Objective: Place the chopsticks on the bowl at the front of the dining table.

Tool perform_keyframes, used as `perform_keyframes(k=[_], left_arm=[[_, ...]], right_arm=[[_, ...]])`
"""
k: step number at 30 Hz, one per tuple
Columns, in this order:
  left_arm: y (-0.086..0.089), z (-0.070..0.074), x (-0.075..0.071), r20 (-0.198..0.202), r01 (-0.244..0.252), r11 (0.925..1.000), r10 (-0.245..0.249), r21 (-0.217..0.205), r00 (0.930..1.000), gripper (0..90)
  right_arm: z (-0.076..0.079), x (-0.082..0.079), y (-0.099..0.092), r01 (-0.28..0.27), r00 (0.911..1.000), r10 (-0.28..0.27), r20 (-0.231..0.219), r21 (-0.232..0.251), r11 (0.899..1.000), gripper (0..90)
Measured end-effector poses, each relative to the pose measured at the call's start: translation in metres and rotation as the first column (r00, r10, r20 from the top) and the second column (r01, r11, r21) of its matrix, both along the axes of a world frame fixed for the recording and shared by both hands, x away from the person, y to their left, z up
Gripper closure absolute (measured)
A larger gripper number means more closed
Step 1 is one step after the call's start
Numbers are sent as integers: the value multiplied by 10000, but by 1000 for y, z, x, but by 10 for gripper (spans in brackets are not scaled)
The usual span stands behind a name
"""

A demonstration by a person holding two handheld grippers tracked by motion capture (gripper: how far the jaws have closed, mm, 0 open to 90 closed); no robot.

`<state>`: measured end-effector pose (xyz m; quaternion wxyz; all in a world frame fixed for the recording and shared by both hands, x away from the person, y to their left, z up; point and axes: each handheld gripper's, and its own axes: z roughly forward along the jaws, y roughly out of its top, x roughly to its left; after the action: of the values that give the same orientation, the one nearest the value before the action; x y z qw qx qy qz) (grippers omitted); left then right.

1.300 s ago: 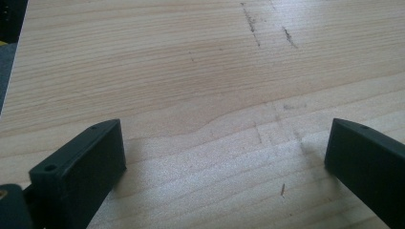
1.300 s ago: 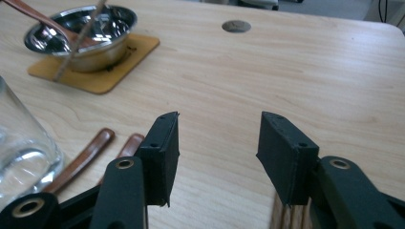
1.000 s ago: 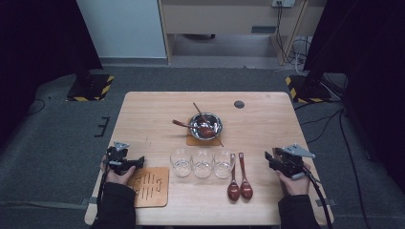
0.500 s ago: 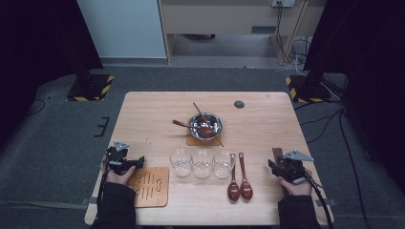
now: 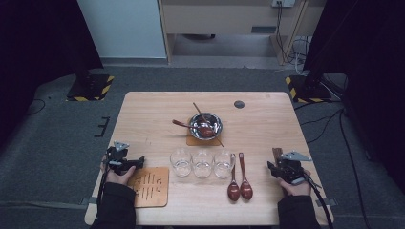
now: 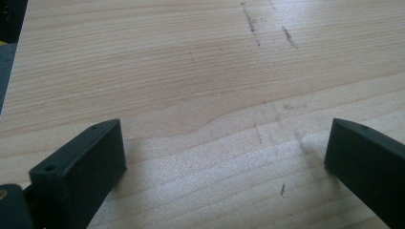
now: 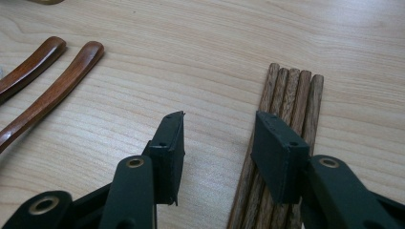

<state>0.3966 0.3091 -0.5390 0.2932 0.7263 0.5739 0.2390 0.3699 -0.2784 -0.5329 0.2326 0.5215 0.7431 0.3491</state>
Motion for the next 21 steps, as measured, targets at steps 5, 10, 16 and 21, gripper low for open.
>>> perform_keyframes(k=[5, 10, 16, 21], left_arm=[[0, 0, 0, 2, -1, 10000, 1, -3, 10000, 0], [0, 0, 0, 3, -2, 10000, 2, -2, 10000, 0], [0, 0, 0, 2, -1, 10000, 1, -3, 10000, 0], [0, 0, 0, 4, -1, 10000, 1, -2, 10000, 0]], right_arm=[[0, 0, 1, -41, 10000, 41, -10, 34, 10000, 547], [-1, -1, 3, -186, 9998, 186, -69, 44, 9998, 550], [1, -2, 4, -198, 9998, 198, 60, 51, 9998, 547], [0, -2, 1, -103, 9999, 103, 14, -9, 9999, 546]])
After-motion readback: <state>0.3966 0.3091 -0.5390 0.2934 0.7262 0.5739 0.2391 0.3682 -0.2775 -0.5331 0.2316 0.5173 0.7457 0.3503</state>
